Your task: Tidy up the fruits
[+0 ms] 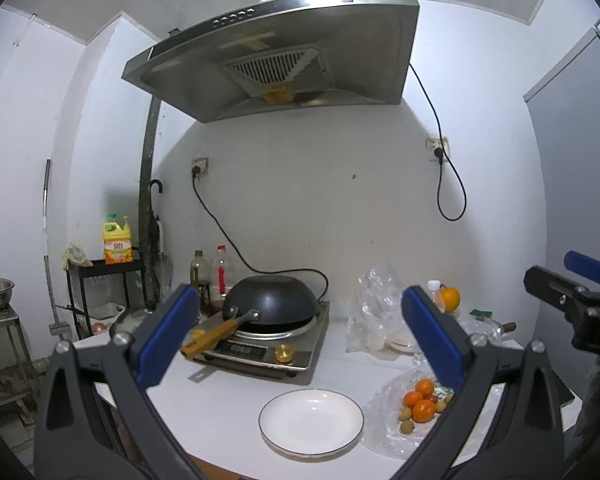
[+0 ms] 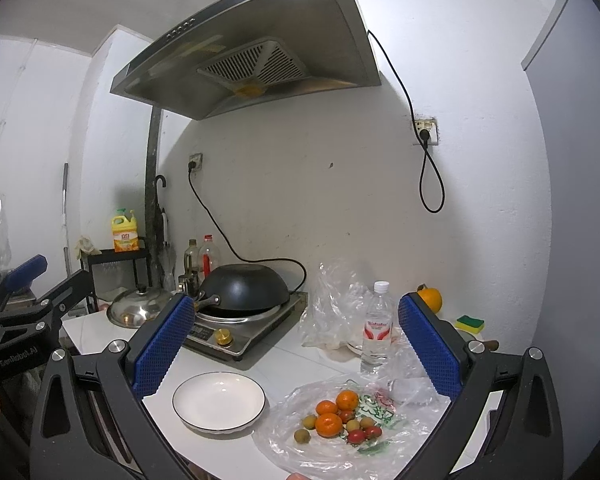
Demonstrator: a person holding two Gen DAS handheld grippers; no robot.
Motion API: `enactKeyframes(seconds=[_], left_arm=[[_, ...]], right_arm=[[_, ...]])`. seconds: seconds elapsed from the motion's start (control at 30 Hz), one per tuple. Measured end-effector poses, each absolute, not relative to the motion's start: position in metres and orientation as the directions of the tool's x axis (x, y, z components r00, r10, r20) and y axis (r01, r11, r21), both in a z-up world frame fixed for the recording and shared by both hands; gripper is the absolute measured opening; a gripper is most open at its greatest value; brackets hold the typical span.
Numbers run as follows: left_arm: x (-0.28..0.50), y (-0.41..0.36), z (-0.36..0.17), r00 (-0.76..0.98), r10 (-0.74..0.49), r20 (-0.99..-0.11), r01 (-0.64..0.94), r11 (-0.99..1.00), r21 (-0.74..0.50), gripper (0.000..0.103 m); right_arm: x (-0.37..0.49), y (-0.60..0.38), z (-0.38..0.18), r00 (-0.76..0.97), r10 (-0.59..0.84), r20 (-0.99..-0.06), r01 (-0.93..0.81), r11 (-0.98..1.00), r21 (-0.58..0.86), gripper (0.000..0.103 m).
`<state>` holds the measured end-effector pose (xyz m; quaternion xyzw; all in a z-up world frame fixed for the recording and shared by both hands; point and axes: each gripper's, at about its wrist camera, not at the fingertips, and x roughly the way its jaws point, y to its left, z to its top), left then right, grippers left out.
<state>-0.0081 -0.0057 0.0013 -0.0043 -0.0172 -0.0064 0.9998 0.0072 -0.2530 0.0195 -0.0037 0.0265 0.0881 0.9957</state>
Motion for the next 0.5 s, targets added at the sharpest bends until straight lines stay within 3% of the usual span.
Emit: enactKeyframes(seconds=[0.5], left_arm=[[-0.0085,-0.0071,-0.0006,0.999,-0.014,0.037,0.014,1.000,-0.013,0.102]], right_arm=[[0.0086,-0.2528,0.0186,0.982,0.180,-0.058,-0.180,0.984,-0.001,0.103]])
